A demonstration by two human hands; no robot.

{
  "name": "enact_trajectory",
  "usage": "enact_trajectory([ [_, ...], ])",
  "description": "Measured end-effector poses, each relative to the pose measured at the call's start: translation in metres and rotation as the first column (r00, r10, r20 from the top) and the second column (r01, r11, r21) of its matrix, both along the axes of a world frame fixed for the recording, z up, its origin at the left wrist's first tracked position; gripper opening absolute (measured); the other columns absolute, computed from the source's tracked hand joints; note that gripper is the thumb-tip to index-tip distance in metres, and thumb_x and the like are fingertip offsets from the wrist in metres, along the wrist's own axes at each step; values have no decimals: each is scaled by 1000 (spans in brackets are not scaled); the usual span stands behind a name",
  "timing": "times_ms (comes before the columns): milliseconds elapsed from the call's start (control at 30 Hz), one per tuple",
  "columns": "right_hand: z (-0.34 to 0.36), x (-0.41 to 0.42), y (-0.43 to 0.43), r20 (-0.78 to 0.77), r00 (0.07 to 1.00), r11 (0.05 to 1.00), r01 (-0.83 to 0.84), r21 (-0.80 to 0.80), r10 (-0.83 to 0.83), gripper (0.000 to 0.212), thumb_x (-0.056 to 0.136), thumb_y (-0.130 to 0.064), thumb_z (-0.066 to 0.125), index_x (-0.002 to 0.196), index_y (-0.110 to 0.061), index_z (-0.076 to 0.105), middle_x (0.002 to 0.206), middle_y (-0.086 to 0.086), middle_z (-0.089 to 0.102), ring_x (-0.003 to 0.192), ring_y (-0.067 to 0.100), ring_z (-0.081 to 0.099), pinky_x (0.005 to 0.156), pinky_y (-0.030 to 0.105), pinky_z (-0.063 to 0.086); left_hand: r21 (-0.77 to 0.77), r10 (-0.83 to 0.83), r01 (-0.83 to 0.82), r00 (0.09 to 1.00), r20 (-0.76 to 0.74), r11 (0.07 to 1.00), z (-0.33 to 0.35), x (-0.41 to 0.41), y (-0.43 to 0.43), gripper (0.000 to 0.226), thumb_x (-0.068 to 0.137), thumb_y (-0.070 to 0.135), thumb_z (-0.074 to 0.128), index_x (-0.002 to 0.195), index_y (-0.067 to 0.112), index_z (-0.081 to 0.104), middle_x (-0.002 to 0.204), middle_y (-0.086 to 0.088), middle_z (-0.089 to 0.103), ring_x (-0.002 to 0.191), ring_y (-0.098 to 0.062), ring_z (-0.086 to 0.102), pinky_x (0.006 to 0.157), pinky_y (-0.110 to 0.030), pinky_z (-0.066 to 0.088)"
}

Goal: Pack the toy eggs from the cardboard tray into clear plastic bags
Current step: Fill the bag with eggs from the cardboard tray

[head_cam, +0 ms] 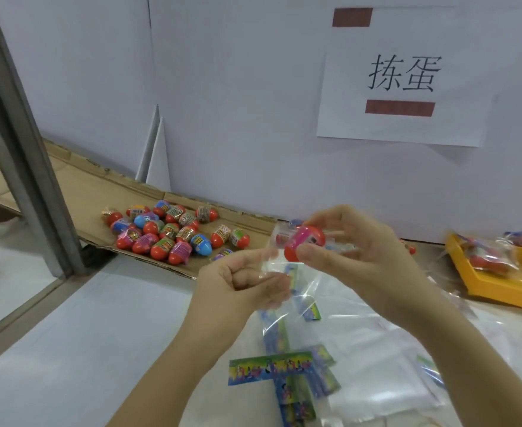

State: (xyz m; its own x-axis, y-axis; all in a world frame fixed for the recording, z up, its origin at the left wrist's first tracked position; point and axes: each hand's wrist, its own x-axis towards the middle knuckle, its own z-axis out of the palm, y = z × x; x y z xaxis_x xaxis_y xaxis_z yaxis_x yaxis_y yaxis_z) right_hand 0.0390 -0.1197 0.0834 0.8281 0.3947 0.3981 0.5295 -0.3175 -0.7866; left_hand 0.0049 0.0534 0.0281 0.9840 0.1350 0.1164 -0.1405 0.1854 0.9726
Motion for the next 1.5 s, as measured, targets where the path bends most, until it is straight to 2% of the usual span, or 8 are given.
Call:
enact_trajectory([
  [200,-2,5,-2,-268,959,983,-48,179,95,32,67,-34,79,94,-27,63,88,4,75,67,26,72,60,33,56,37,-106,104,992,67,994,1,-3,-4,49,55,13,82,102,25,74,81,-14,76,75,-23,75,63,-23,57],
  [467,-2,4,-1,-316,937,983,-108,148,150,30,71,-14,81,93,-31,70,87,1,72,63,26,69,52,32,55,53,-88,81,985,150,995,-1,-3,-6,50,62,17,76,110,25,67,84,-13,76,82,-24,75,71,-28,60],
  [733,1,0,-2,-271,949,986,-157,46,164,38,61,-43,79,97,-40,70,91,-6,72,67,21,72,53,27,53,77,-95,81,976,198,994,1,-4,-6,59,63,23,74,120,26,61,84,-11,77,82,-24,75,70,-25,59],
  [867,2,1,-3,-254,955,984,-124,125,153,24,73,-31,73,97,-30,72,89,0,74,63,24,70,50,28,54,47,-82,73,967,241,996,-2,-4,-7,66,64,28,76,125,35,52,84,-7,77,78,-23,75,67,-30,60],
  [1000,2,1,-3,-272,956,977,-52,209,109,33,69,-34,68,100,-22,70,87,4,75,56,25,68,49,31,54,367,-9,-177,892,452,913,-12,-6,-3,57,87,32,69,121,63,36,124,13,66,76,-17,74,67,-31,61],
  [1133,2,2,-5,-276,955,982,-58,180,107,26,77,-29,68,102,-21,70,89,4,75,58,24,69,50,29,54,546,-89,-337,786,611,767,-17,-8,-5,53,91,30,63,121,63,34,145,27,41,84,-5,68,67,-14,54],
  [1300,2,1,-4,-266,955,978,-83,190,132,34,67,-35,69,99,-24,71,87,2,75,58,22,68,48,25,52,178,-12,-42,957,291,983,-10,-5,-5,77,65,35,87,125,54,42,108,-1,74,73,-26,73,63,-26,58],
  [1500,1,2,-3,-227,969,982,-59,177,99,34,67,-39,68,98,-26,70,86,-2,75,55,21,68,46,26,51,121,-114,104,990,78,987,-4,-2,-1,68,57,23,81,122,19,62,93,-8,77,73,-27,75,61,-28,59],
])
